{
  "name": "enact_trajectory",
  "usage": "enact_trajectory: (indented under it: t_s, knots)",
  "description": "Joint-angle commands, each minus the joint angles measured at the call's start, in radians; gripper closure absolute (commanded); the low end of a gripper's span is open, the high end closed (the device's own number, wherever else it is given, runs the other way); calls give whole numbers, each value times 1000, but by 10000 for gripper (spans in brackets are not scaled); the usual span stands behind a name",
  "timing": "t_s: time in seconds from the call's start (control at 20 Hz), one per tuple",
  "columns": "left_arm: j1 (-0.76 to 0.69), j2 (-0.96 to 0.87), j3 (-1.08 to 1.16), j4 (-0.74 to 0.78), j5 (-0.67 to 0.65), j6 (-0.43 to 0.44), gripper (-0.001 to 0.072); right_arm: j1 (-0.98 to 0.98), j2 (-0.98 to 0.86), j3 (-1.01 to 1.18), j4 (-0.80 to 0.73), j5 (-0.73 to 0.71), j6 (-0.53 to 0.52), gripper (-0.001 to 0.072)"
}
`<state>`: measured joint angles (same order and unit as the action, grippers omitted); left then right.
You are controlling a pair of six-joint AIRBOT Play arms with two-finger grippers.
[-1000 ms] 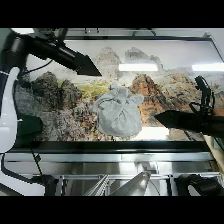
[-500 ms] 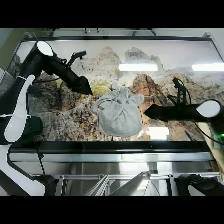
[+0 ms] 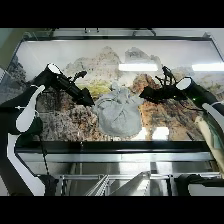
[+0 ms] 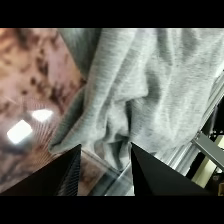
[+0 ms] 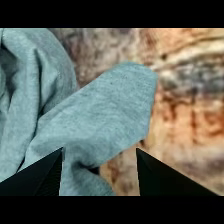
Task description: Fold the shirts.
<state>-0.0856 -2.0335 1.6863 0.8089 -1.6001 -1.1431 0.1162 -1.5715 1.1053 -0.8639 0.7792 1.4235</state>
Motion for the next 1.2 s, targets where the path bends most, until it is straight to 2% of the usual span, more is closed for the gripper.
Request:
enact_trajectory:
  t_s: [0.0,0.1,0.15,0.2,0.25,0.3,0.35,0.4,0.55,0.75,0.95,1.0,1.05,1.1,1.15]
  knots:
    - [-18,-19,-5,83,50,12,370,-3,-119,58,42,7,4,212]
    - [-35,-19,-5,117,86,12,370,-3,-147,58,98,9,-35,213]
    - [-45,-19,-5,122,104,12,371,-3,-156,58,145,14,-77,278]
    - [-57,-19,-5,119,121,12,373,-2,-161,58,187,16,-122,439]
    - [-69,-19,-5,109,137,12,374,-2,-164,58,237,15,-158,488]
    - [-80,-19,-5,104,146,12,376,-2,-164,58,291,14,-198,493]
    - [-93,-19,-5,104,148,12,546,-2,-163,58,351,18,-245,656]
    - [-104,-19,-5,101,145,18,692,-4,-161,58,400,26,-279,697]
    - [-103,23,-5,2,94,43,694,-21,-138,89,434,95,-352,699]
    - [-22,189,87,-81,2,28,694,-131,15,166,401,188,-352,699]
    - [42,372,239,-218,-2,10,693,-202,234,189,350,211,-350,699]
    - [38,405,267,-206,8,9,693,-201,258,189,319,239,-332,696]
    - [27,427,276,-184,5,9,692,-194,260,188,297,275,-293,596]
    - [14,441,267,-170,-7,9,692,-182,244,184,273,301,-259,350]
    - [-1,449,237,-173,-18,9,692,-168,219,180,256,317,-237,325]
